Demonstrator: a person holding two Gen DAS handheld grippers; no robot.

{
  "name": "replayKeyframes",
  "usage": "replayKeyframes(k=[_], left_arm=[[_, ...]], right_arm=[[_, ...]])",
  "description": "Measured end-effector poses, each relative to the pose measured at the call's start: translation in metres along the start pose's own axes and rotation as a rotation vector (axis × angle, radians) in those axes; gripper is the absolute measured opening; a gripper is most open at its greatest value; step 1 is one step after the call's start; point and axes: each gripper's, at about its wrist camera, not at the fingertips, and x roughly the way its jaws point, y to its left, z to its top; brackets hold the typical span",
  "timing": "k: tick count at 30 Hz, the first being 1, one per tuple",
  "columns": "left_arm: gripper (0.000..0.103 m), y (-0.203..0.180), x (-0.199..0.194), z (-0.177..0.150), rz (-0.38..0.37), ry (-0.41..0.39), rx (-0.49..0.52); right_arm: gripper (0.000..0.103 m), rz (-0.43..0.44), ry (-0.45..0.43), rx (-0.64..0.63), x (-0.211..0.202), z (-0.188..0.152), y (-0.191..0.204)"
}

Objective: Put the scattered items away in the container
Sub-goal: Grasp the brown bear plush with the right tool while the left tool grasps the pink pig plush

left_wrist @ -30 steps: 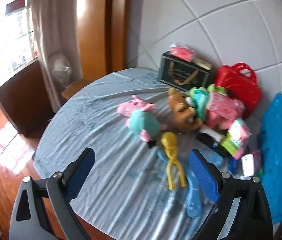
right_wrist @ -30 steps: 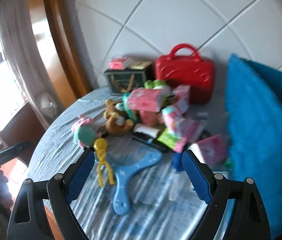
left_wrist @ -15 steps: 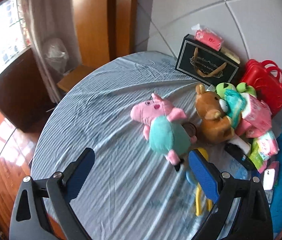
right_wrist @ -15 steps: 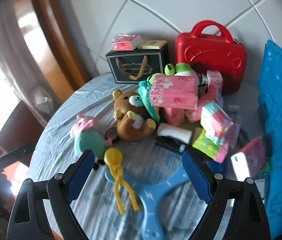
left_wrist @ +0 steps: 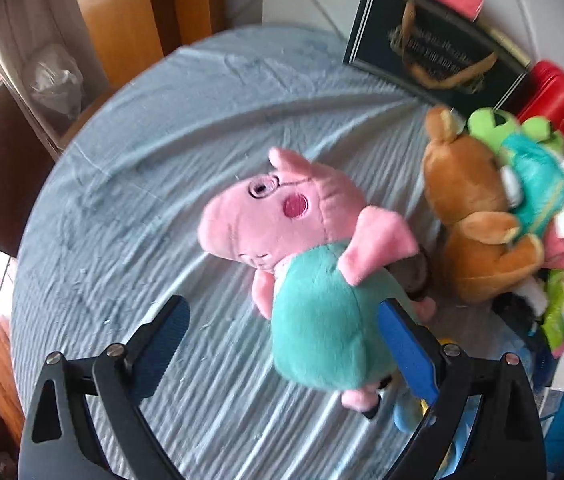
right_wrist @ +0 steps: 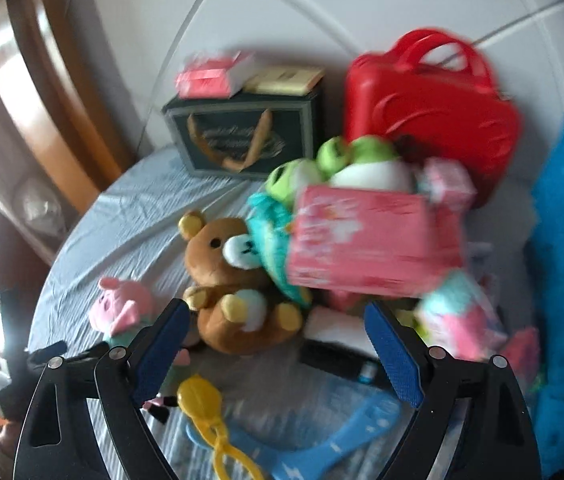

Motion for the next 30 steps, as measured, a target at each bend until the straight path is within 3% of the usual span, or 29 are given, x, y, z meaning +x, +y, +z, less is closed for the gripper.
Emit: replayKeyframes(k=[6, 11, 15, 22, 30], left_arm=[[0.096, -0.015, 0.036, 0.025, -0.039, 0.09, -0.014], [0.096, -0.031, 0.068, 0.035, -0.013, 0.169, 0.006], [0.096, -0.03, 0.084, 0.036, 0.029, 0.157, 0.022], [0.09, -0.037, 0.092, 0.048, 0.018, 0.113, 0.089], [0.079, -0.045, 0.06, 0.046, -0.042, -0.001, 0.144]], right_arm=[[0.089, 0.051, 0.117, -0.032, 0.077, 0.008, 0.029], [0.089, 0.039, 0.238, -0.028, 0.138, 0.01, 0.036], [0.089, 0.023, 0.272, -0.02, 0.166, 0.007, 0.037], [0.089, 0.002, 0.296, -0.011, 0.2, 0.002, 0.041], [0.076, 0.022, 0.221, -0.013, 0.181, -0.002, 0.039]])
